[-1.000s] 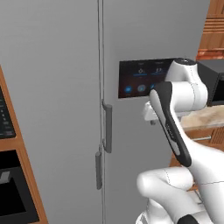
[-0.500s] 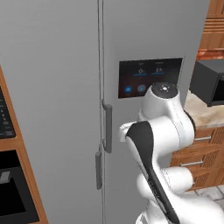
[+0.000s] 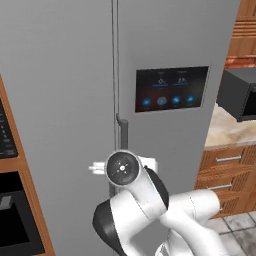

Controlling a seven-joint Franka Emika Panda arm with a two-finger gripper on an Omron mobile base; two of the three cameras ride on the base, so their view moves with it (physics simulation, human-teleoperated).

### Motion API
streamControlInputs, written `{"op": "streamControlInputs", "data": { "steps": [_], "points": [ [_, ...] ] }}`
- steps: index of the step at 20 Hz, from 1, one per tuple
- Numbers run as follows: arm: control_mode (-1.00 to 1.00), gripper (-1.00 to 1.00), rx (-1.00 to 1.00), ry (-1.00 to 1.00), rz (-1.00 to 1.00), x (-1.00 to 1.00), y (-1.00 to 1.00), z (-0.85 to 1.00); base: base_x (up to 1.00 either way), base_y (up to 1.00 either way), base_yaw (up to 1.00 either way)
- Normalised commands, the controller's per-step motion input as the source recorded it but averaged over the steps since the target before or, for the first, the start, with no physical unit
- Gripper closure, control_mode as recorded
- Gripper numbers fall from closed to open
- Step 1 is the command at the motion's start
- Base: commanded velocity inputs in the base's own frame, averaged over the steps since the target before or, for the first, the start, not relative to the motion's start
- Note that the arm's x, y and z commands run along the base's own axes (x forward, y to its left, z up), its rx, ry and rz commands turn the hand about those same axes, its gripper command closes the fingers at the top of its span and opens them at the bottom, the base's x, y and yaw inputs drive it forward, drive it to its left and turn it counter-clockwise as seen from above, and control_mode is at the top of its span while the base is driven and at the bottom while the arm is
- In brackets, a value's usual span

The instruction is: Open the freezer door, pick up the ice cube tray from the freezer, and place it on the dining counter.

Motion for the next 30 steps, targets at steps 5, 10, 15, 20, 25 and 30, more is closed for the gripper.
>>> {"op": "streamControlInputs", "data": {
  "steps": [5,10,15,20,25,30],
  "points": [
    [-1.0,-1.0,0.04,-0.22,0.0,0.53,0.02,-0.47,0.0,0.0,0.0],
    [-1.0,-1.0,0.01,-0.21,0.01,0.94,0.0,-0.77,0.0,0.0,0.0],
    [-1.0,-1.0,0.0,-0.23,0.0,0.65,0.07,-0.97,0.0,0.0,0.0],
    [-1.0,-1.0,0.0,-0.08,0.0,0.17,0.26,-0.64,0.0,0.0,0.0],
    [-1.0,-1.0,0.0,0.0,0.0,0.04,0.23,-0.32,0.0,0.0,0.0],
    [-1.0,-1.0,0.0,0.0,0.0,0.18,0.15,-0.26,0.0,0.0,0.0]
  ]
}}
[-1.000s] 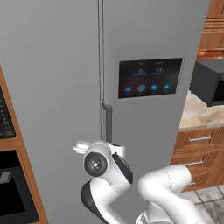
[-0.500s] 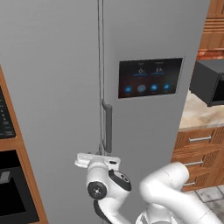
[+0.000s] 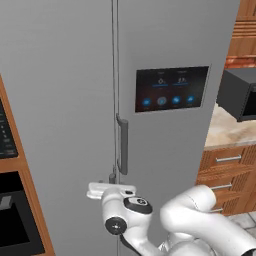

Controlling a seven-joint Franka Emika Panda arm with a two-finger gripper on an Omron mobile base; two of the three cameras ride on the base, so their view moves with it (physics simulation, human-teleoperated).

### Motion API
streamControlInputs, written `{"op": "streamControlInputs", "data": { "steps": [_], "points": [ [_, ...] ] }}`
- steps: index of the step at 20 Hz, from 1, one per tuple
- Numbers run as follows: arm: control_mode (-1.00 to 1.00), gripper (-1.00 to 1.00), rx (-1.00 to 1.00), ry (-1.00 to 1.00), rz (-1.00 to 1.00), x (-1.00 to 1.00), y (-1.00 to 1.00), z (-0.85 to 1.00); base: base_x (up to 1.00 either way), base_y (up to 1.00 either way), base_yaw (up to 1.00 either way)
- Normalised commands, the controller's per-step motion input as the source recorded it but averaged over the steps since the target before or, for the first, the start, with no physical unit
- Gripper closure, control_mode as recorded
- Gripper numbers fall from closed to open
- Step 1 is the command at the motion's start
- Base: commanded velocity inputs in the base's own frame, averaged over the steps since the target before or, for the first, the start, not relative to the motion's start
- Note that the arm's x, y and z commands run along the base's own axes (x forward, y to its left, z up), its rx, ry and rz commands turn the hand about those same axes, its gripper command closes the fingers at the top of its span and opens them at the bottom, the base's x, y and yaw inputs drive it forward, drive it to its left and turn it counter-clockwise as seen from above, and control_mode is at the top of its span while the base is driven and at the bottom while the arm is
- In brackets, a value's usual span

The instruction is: Open the freezer door, pick up the ice cube tray from the freezer, and place it on the dining counter.

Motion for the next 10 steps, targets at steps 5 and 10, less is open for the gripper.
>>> {"op": "streamControlInputs", "data": {
  "steps": [5,10],
  "points": [
    [-1.0,-1.0,0.0,0.0,0.0,0.21,0.22,-0.3,0.0,0.0,0.0],
    [-1.0,-1.0,0.0,-0.01,-0.01,0.13,0.01,-0.11,0.0,0.0,0.0]
  ]
}}
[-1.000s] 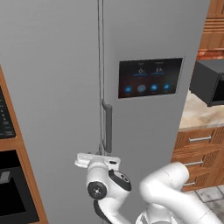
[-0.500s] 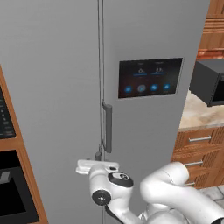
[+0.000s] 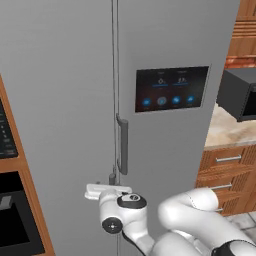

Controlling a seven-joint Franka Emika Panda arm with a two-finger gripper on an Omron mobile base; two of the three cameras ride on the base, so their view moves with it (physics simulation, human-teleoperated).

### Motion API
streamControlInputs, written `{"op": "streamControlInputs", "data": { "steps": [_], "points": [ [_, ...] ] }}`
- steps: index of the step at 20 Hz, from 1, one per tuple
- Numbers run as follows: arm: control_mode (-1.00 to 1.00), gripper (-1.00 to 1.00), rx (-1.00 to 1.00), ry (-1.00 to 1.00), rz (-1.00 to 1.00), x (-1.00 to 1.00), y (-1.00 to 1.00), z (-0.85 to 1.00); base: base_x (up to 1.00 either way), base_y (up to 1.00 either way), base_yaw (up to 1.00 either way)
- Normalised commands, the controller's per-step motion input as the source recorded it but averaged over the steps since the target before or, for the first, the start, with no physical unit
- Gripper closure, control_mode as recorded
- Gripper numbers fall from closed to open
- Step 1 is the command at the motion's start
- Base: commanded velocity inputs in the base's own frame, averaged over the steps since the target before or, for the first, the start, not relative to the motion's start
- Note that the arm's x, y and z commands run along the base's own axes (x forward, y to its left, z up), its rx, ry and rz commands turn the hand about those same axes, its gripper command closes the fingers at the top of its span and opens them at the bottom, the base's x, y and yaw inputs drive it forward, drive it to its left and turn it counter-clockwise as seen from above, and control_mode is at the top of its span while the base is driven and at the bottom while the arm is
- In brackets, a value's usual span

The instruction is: Open the freezer door, pick up the ice cube tray from the freezer, and place it on the dining counter.

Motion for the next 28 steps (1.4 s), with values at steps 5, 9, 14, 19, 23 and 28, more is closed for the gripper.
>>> {"op": "streamControlInputs", "data": {
  "steps": [5,9,14,19,23,28],
  "points": [
    [-1.0,-1.0,0.0,-0.01,-0.06,0.23,-0.01,-0.04,0.0,0.0,0.0],
    [-1.0,-1.0,0.0,0.0,-0.06,0.27,-0.02,0.0,0.0,0.0,0.0],
    [-1.0,1.0,0.0,0.0,-0.03,0.2,0.0,-0.04,0.0,0.0,0.0],
    [-1.0,1.0,0.0,0.0,0.0,0.0,0.0,0.0,0.0,0.0,0.0],
    [-1.0,1.0,0.0,0.0,0.0,0.0,0.0,0.0,0.0,0.0,0.0],
    [-1.0,1.0,0.0,0.01,0.0,-0.12,0.26,-0.05,0.0,0.0,0.0]
  ]
}}
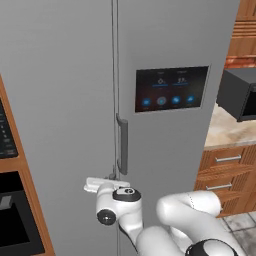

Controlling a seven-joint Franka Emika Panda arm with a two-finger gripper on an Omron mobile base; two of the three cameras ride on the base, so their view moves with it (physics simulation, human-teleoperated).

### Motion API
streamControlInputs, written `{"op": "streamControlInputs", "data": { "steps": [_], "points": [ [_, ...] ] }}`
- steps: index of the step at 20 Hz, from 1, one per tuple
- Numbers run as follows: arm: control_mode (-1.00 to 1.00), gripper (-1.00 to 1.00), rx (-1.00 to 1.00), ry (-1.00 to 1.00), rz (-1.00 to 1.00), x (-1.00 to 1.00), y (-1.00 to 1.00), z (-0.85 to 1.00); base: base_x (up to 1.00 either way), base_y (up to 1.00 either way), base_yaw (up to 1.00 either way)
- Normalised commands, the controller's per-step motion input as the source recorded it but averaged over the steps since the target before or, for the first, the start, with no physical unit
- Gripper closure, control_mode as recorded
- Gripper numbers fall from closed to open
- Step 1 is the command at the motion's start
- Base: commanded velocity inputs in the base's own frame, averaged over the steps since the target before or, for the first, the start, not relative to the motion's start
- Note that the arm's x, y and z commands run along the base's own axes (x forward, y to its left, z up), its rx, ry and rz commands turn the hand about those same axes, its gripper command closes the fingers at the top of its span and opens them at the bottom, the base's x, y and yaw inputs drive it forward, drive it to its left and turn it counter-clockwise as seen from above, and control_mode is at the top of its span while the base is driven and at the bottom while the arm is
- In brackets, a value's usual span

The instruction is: Open the freezer door, pick up the ice cube tray from the freezer, and place it on the dining counter.

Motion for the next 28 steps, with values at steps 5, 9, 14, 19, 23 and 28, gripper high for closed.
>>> {"op": "streamControlInputs", "data": {
  "steps": [5,9,14,19,23,28],
  "points": [
    [-1.0,1.0,0.0,0.03,0.0,-0.5,0.33,-0.05,0.0,0.0,0.0],
    [-1.0,1.0,0.0,0.02,0.0,-0.7,0.34,-0.01,0.0,0.0,0.0],
    [-1.0,1.0,-0.01,0.02,0.0,-0.8,0.37,-0.01,0.0,0.0,0.0],
    [-1.0,1.0,-0.02,0.01,0.02,-0.84,0.45,-0.03,0.0,0.0,0.0],
    [-1.0,1.0,-0.04,0.0,0.08,-0.73,0.52,-0.03,0.0,0.0,0.0],
    [-1.0,1.0,-0.03,0.0,0.11,-0.52,0.49,-0.03,0.0,0.0,0.0]
  ]
}}
